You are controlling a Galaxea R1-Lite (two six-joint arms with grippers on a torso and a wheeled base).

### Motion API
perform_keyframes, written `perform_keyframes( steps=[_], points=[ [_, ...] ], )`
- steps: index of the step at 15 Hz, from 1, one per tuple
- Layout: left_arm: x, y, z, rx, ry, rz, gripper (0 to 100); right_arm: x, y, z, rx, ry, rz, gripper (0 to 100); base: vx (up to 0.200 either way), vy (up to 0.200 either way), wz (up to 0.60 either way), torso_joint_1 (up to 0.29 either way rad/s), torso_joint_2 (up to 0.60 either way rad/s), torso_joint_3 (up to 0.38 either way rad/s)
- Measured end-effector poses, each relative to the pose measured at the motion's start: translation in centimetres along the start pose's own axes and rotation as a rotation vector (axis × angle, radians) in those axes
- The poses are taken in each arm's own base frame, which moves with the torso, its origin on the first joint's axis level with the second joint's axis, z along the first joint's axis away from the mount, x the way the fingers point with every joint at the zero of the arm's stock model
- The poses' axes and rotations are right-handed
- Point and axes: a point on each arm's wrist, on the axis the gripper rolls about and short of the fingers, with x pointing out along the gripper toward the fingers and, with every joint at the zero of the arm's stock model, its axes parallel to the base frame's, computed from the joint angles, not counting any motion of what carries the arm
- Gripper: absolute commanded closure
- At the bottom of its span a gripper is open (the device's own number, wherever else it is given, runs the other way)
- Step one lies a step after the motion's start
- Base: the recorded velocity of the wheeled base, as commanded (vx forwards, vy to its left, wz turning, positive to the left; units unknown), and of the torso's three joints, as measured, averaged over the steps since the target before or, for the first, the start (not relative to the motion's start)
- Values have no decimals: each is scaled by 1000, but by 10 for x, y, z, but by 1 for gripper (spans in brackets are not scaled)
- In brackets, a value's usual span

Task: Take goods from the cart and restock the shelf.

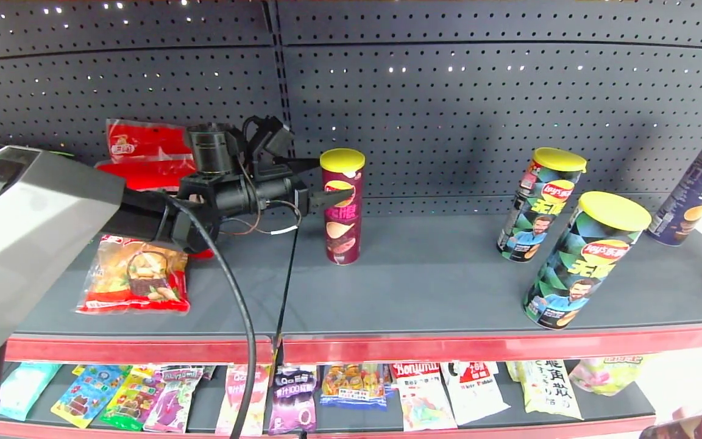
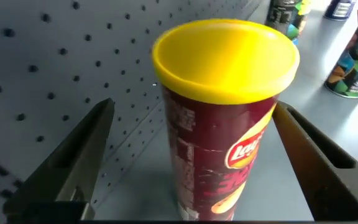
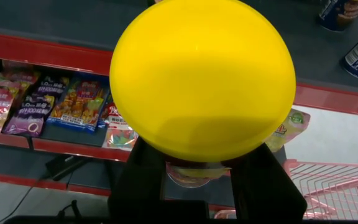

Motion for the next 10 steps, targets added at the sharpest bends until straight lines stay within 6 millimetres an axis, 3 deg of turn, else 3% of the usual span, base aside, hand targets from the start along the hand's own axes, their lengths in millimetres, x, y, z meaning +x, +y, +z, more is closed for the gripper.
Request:
perform_keyframes(
  steps=[9,10],
  points=[
    [14,1,-6,-3,-2,-18,0,0,0,3,0,-1,-1,100,0,0,0,0,0,0],
    [16,0,-6,-3,-2,-20,100,0,0,3,0,-1,-1,100,0,0,0,0,0,0]
  ],
)
